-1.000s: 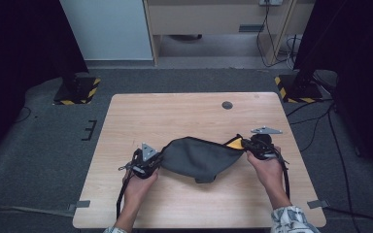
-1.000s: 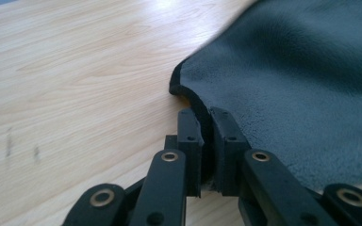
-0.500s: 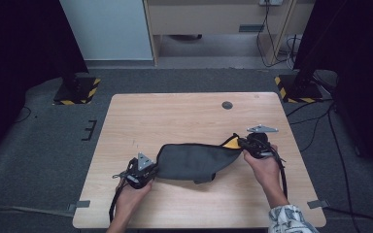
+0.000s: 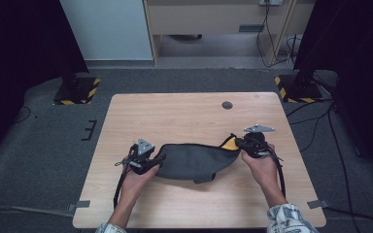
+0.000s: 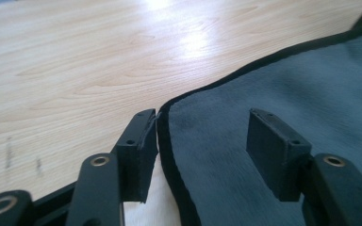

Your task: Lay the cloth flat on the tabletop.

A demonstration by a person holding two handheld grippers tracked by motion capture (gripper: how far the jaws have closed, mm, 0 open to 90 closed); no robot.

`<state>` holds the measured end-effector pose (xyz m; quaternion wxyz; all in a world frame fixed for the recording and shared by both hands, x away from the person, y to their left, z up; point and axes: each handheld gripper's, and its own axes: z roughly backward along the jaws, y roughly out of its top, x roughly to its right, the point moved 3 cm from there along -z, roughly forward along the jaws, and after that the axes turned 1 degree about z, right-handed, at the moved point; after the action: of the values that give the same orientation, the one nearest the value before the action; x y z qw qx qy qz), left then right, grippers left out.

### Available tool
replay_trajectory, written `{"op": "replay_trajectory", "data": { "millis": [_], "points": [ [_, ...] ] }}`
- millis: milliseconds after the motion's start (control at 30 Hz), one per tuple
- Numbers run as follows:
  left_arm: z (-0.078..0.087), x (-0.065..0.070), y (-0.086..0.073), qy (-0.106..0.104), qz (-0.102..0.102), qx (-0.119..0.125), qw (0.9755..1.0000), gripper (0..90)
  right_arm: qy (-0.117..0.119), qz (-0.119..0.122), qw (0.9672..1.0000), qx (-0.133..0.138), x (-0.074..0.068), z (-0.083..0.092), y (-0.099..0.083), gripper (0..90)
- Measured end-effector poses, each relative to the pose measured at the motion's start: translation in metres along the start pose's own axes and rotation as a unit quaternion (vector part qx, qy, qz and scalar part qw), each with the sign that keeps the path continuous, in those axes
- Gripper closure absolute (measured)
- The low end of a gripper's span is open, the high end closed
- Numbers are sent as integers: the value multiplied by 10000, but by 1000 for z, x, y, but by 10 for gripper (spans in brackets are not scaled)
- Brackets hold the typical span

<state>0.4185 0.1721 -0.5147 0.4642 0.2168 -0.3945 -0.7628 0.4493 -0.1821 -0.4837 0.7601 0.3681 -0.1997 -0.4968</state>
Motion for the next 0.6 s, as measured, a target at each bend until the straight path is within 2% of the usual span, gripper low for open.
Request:
{"op": "replay_trajectory", "data": {
  "millis": [233, 267, 400, 467, 600],
  "points": [
    [-35, -6, 7, 67, -65, -351, 9993, 380, 55, 3, 10000, 4, -2, -1, 0, 832],
    [-38, -6, 7, 79, -70, -331, 9994, 379, 69, 21, 10000, -2, -2, 0, 0, 832],
    [-50, -9, 5, 121, 37, -603, 9981, 380, 77, -6, 10000, 3, -1, 1, 0, 832],
    [-54, -10, 3, 145, -6, -686, 9975, 382, 75, -11, 10000, 5, 0, 1, 0, 832],
    [-59, -8, 0, 92, 38, -773, 9970, 404, 103, 6, 9999, 17, 0, 1, -1, 831]
  ]
}}
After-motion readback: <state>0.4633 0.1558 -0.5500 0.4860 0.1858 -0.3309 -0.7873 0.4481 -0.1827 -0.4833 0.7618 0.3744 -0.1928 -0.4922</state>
